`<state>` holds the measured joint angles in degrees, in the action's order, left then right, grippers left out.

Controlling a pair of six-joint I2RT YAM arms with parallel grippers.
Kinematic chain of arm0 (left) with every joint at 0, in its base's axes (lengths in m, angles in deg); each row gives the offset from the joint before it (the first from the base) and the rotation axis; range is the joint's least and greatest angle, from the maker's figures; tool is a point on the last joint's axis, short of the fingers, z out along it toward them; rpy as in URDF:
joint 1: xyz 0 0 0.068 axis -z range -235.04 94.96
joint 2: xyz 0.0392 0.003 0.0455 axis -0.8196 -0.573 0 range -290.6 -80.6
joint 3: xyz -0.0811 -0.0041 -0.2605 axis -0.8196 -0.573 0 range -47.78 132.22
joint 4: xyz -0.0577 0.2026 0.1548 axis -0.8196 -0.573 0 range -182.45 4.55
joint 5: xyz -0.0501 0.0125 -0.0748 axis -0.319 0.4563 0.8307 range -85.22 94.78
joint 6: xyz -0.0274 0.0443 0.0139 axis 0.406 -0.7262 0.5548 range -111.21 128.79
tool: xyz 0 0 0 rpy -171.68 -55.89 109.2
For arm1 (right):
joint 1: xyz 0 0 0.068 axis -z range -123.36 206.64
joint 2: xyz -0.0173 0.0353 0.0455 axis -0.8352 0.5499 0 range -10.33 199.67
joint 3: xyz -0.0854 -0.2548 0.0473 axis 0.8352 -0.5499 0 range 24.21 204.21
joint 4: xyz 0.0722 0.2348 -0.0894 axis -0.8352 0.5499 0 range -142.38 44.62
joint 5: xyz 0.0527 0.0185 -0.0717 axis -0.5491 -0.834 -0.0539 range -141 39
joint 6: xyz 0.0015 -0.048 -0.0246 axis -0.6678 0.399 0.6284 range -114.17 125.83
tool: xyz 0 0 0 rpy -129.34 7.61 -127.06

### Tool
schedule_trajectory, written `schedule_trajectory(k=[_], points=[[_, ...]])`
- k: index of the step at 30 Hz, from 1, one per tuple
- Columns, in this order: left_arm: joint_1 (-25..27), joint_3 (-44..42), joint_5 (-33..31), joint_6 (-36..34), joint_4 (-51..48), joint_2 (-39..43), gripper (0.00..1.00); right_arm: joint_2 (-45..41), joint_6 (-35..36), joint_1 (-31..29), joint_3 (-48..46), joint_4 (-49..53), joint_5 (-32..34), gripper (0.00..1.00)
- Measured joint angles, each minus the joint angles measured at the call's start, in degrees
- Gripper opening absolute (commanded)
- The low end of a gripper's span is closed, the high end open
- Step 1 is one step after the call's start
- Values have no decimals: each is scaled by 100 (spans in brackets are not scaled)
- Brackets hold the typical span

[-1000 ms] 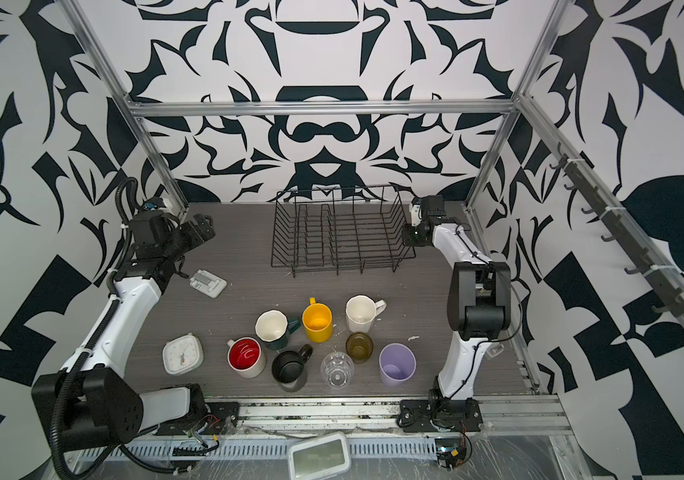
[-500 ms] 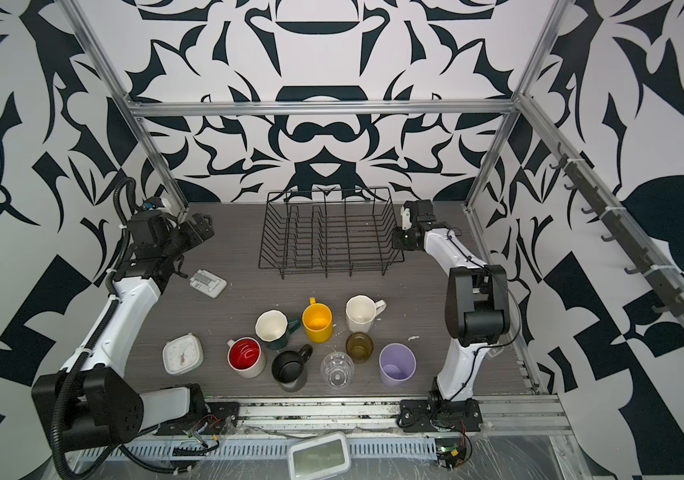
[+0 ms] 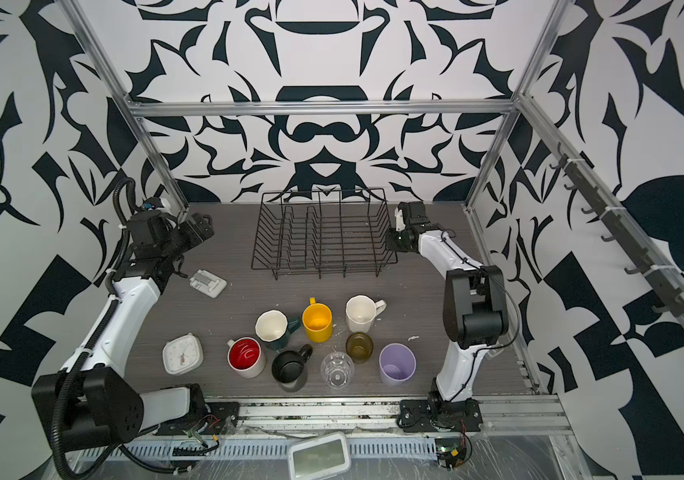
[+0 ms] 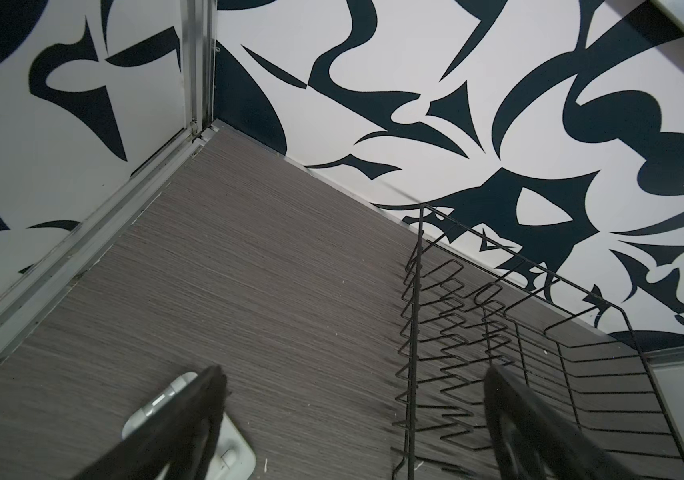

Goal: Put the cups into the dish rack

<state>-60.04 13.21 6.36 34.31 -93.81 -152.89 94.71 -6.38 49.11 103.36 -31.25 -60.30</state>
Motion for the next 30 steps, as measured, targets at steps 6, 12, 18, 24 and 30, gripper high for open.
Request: schedule_trajectory(k=[6, 12, 18, 24, 30], points=[[0, 0, -31, 26, -22, 11, 99, -42, 55, -98, 0, 127, 76, 50], [0, -7, -238, 120, -313, 350, 99, -525, 74, -120, 63, 337, 236, 77], [-13, -13, -247, 389, -1309, 1342, 95, -1399, 33, -118, 63, 361, 332, 85], [-13, -4, 55, 804, -2905, 2256, 86, -1969, 2, -120, 52, 435, 358, 87], [262, -295, 448, 1349, -4465, 2855, 79, -2098, -39, -120, -195, 542, 352, 87]])
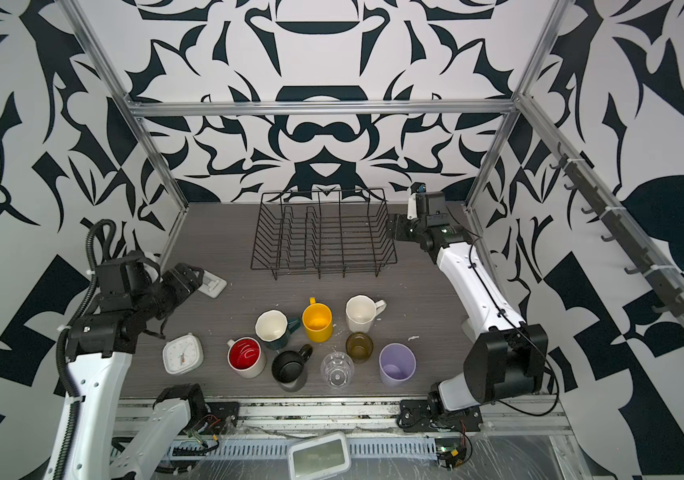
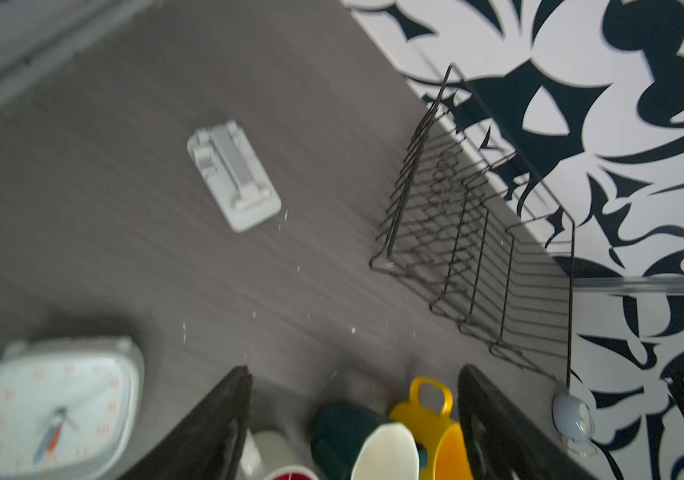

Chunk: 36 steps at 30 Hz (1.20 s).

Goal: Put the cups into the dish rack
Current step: 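Lower the left gripper to the red-lined white mug nearest the robot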

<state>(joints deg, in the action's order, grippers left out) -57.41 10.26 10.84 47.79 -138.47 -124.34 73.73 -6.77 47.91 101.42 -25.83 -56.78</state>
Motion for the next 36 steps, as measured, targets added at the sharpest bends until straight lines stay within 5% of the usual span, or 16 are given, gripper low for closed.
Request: schedule_trajectory(k=[11, 22, 31, 36], points=[[793, -741, 50, 588, -1703, 638, 72, -131, -103, 0, -94, 92, -70, 86], [1491, -1460, 55, 962, -1910, 723, 68, -140, -232, 0, -168, 103, -164, 86], [3587, -1770, -516, 1906, -1421, -2, 66, -140, -251, 0, -186, 107, -190, 86], [4089, -1832, -802, 2337, -1158, -365, 62, -140, -251, 0, -195, 107, -208, 86]])
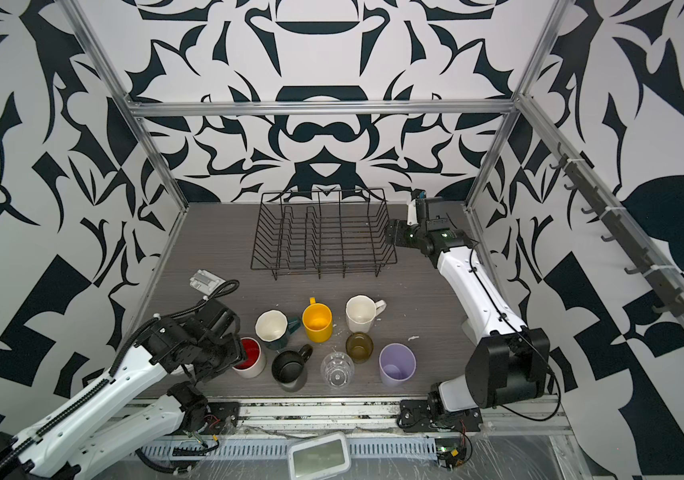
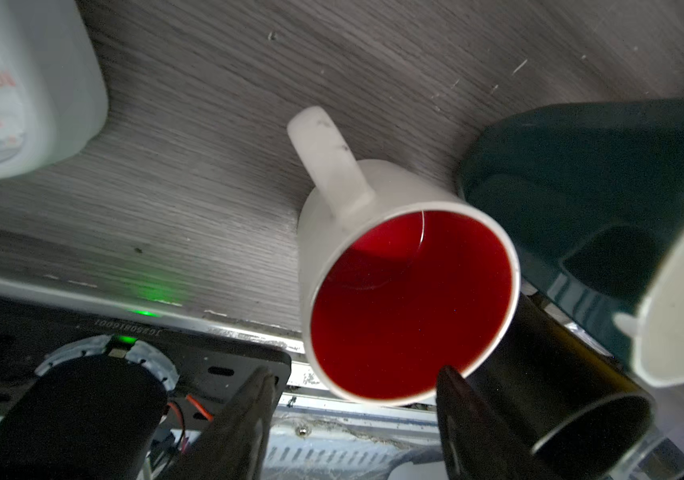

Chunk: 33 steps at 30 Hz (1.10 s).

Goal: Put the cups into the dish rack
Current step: 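Lower the left gripper to the red-lined white mug nearest the robot, then close the left gripper on the red-lined white mug's rim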

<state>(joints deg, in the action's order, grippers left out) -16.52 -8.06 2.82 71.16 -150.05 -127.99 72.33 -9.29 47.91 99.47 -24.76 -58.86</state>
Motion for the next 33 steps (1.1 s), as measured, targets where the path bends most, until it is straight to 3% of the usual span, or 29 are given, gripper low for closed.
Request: schedule_trajectory(k=[14, 33], points=[[20, -459, -428, 531, 306, 105, 50, -13, -2, 0, -247, 0, -98, 86], [24, -667, -734, 789, 726, -131, 25, -199, 0, 0, -334, -4, -210, 86]])
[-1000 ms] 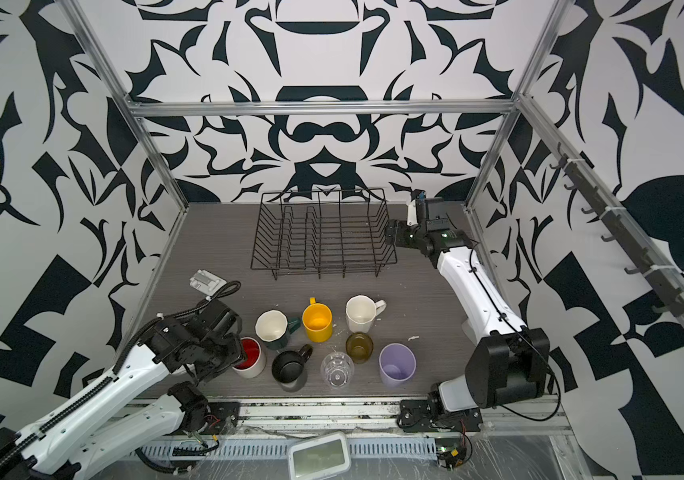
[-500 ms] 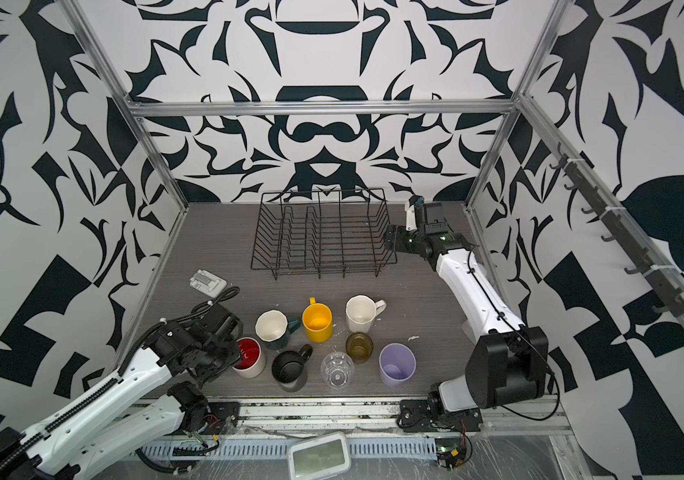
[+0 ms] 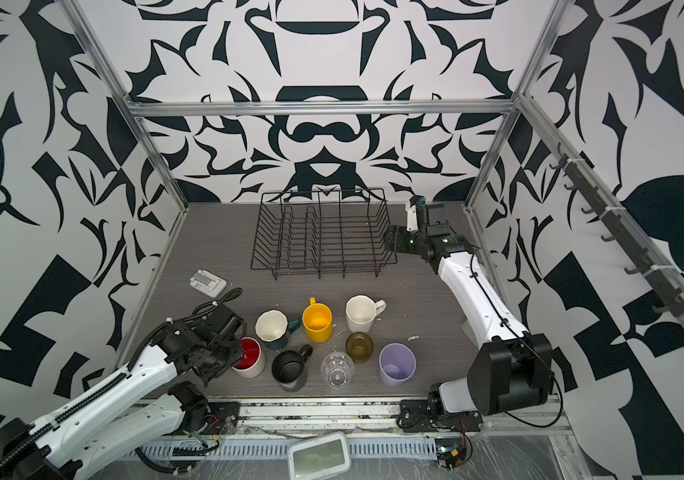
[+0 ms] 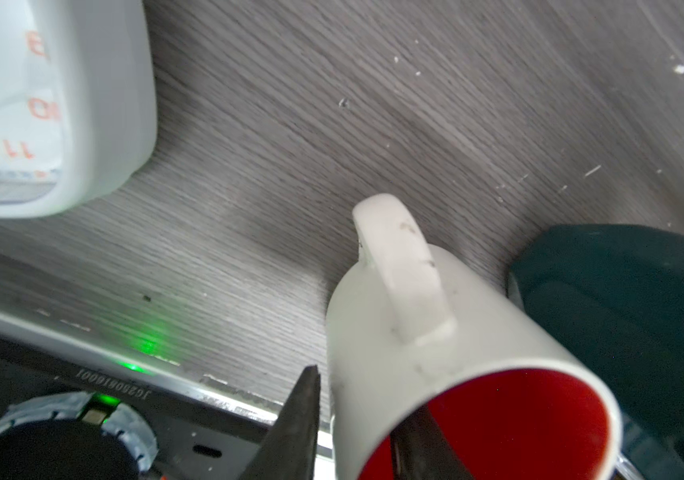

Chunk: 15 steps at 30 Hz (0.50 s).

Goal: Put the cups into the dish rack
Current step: 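Close the left gripper on the red-lined white mug's rim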

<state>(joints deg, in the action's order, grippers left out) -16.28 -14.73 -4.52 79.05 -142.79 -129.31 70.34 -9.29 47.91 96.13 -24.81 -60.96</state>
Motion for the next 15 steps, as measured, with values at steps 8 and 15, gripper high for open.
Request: schedule_trajectory(k=[8, 15], points=[[11, -111, -101, 157, -33, 157, 2, 0, -2, 0, -76, -15, -50, 86], [15, -118, -164, 197, -83, 254, 0, 0, 0, 0, -166, -22, -85, 86]])
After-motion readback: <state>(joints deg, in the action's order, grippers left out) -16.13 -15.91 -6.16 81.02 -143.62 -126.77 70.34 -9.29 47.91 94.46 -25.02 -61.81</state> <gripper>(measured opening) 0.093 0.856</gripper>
